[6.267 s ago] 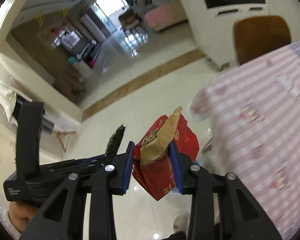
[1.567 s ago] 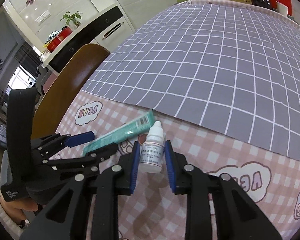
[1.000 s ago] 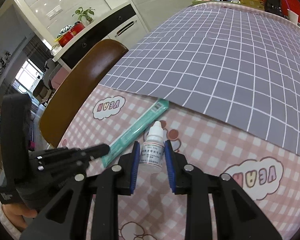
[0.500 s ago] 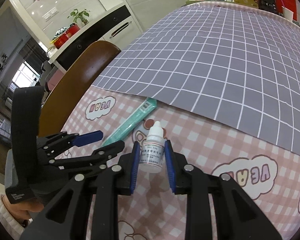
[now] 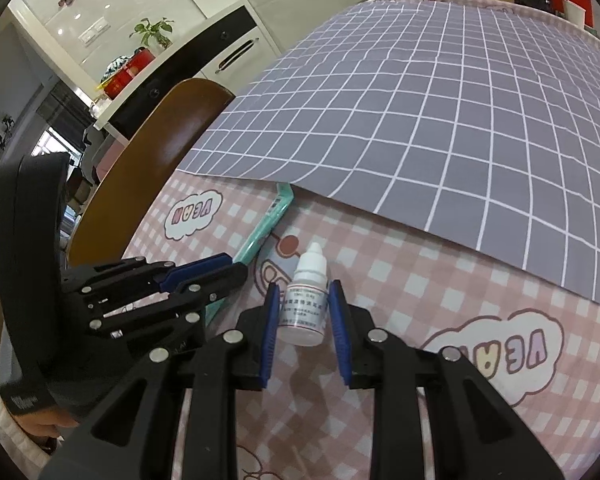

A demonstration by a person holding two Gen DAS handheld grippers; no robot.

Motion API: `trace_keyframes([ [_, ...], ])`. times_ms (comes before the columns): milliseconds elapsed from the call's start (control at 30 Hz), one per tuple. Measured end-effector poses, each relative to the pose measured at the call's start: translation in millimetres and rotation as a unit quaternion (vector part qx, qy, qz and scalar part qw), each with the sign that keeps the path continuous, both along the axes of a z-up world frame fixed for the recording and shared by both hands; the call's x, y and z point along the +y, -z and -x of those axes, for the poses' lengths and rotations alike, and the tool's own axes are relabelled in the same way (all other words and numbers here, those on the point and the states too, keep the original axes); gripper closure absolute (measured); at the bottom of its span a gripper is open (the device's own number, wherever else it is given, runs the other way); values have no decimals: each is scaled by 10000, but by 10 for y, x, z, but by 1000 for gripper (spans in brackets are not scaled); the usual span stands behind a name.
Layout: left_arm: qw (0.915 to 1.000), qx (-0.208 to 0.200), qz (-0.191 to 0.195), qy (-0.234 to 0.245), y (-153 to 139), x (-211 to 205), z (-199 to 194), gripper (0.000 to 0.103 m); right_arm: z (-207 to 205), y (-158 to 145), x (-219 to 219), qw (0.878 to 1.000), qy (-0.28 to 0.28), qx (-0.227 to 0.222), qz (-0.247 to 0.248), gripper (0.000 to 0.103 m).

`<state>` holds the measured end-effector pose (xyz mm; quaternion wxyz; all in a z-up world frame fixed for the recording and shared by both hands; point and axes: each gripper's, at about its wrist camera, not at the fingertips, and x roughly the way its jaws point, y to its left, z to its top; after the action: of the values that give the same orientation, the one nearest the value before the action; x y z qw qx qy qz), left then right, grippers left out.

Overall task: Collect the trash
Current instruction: 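Grasp white dropper bottle with right tool while left tool grasps teal toothbrush package, then carry both items to the bucket and open the left tool to drop the toothbrush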

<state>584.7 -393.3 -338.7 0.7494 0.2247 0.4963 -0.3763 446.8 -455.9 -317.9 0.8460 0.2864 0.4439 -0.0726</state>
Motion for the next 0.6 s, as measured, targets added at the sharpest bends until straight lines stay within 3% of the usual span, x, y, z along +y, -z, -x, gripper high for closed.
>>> trace_keyframes([
  [233,9909,664,841,-816,-183,479,-29,96,-24,-94,201,9997,-249,-59,0,78],
  [467,9772,906,1141,-1545,-267,1160,221,96,-66,-254,668,9971,-755,-100,54,78],
  [600,9710,859,1028,-1980,-319,1648,359,96,-63,-350,1155,9923,-1228,-135,80,78],
])
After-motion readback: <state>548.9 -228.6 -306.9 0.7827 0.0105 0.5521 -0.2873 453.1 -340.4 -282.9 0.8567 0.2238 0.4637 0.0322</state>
